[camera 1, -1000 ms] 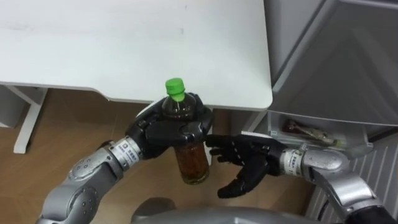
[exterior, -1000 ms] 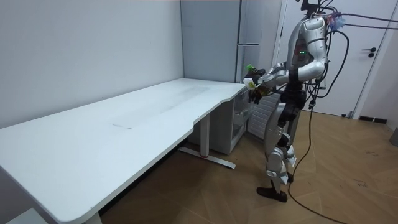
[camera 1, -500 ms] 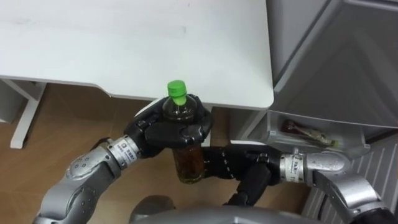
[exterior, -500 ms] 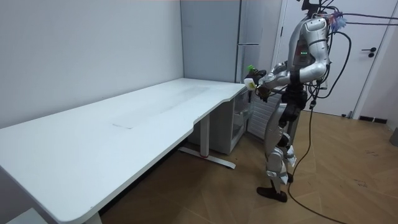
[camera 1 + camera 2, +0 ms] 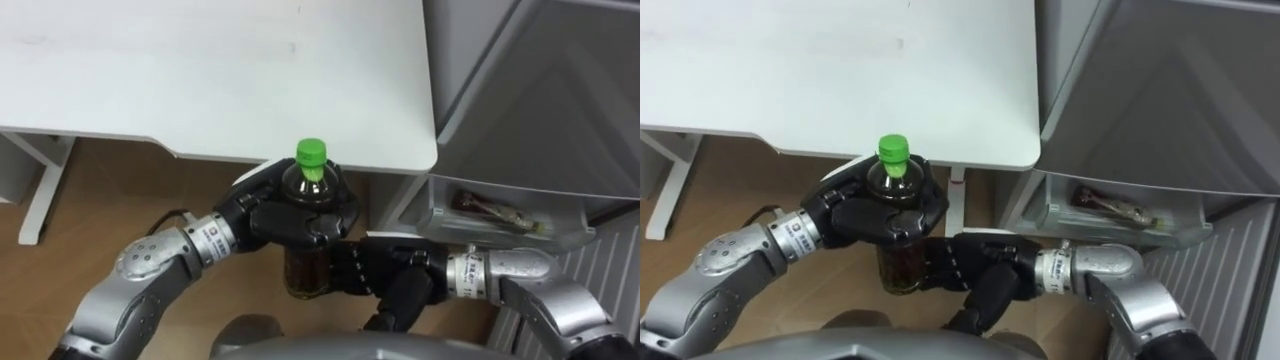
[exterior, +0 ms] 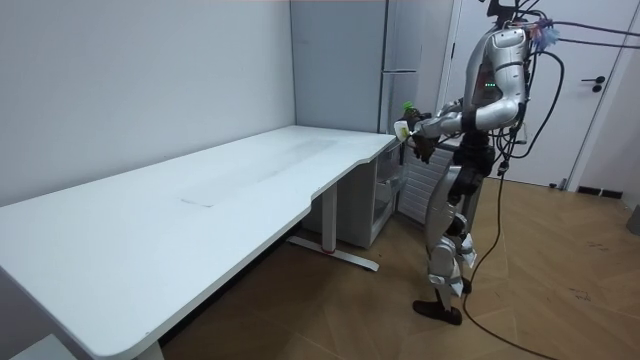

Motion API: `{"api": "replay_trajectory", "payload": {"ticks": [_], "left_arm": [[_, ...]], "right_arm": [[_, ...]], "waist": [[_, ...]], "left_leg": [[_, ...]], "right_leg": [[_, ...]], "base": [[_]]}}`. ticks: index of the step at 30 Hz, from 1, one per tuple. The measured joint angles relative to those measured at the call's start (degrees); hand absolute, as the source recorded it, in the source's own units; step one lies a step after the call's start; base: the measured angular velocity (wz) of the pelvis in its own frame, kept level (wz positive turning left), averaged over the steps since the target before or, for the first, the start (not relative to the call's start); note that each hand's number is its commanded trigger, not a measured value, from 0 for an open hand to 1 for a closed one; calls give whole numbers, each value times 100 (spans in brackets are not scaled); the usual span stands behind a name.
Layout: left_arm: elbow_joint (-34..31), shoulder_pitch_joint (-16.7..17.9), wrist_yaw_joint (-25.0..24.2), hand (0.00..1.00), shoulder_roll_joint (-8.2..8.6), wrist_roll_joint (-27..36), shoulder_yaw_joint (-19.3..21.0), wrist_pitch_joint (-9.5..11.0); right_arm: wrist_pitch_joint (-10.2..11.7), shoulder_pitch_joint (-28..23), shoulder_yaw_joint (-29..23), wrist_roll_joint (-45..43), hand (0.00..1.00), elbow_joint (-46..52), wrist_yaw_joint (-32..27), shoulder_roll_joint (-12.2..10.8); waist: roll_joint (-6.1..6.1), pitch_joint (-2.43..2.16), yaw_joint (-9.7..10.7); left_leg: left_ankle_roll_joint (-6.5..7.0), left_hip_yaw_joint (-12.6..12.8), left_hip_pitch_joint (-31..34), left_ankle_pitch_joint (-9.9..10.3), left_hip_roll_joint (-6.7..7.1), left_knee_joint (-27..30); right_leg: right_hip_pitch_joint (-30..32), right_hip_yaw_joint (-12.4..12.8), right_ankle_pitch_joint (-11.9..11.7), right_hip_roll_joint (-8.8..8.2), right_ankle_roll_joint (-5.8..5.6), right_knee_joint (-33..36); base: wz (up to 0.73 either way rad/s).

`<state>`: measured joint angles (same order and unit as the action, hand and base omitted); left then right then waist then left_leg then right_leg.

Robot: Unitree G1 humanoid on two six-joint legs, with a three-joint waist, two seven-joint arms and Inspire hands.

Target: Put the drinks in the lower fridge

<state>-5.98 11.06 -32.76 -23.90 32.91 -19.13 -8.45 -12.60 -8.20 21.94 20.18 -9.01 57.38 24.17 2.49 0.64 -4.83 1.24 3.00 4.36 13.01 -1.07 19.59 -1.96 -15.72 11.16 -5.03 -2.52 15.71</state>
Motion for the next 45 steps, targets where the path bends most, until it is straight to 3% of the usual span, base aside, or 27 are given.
{"api": "replay_trajectory", "payload": {"ticks": [15, 23, 30, 41, 42, 43, 44, 45], "left_arm": [[1, -76, 52, 100, -5, -140, -267, 36], [2, -76, 97, 100, -29, -140, -323, 48], [2, -127, 153, 100, -32, -162, -369, 48], [10, -156, 181, 100, -3, -472, -421, 65], [10, -164, 180, 100, -3, -472, -420, 70], [11, -170, 180, 100, -3, -470, -415, 102], [15, -170, 180, 100, -3, -468, -413, 130], [35, -176, 180, 100, 1, -468, -414, 169]], "right_arm": [[-3, 153, 332, 246, 0, -1, -413, 39], [-3, 154, 376, 251, 0, 0, -477, 50], [-3, 154, 378, 280, 0, 0, -542, 51], [-5, 152, 448, 294, 0, 0, -730, 47], [-5, 152, 447, 323, 8, 0, -739, 47], [-5, 152, 446, 386, 55, 0, -759, 47], [-5, 152, 446, 412, 72, 0, -774, 47], [-5, 152, 444, 442, 100, 0, -799, 46]], "waist": [[32, 24, 85], [48, 19, 287], [-18, 4, 312], [-98, 18, 297], [-99, 17, 292], [-99, 17, 288], [-99, 17, 288], [-102, 16, 289]], "left_leg": [[0, 94, 13, -1, -11, -2], [3, 178, 17, -1, -13, -20], [3, 239, -15, -1, -24, -26], [4, 287, -2, 1, -11, -19], [4, 294, -2, 1, -12, -21], [4, 302, 2, 1, -13, -26], [5, 305, -3, 0, -12, -32], [5, 309, -21, 0, -12, -38]], "right_leg": [[14, 55, 1, 8, -1, -1], [85, 156, 0, 8, 1, 5], [87, 214, -3, 14, 6, 5], [134, 294, -8, 36, 15, 29], [149, 294, -8, 36, 15, 43], [173, 301, -9, 34, 15, 58], [176, 306, -9, 32, 15, 63], [177, 308, -9, 28, 15, 81]], "base": [[-1], [-6], [-4], [-2], [-4], [-4], [-4], [-3]]}}
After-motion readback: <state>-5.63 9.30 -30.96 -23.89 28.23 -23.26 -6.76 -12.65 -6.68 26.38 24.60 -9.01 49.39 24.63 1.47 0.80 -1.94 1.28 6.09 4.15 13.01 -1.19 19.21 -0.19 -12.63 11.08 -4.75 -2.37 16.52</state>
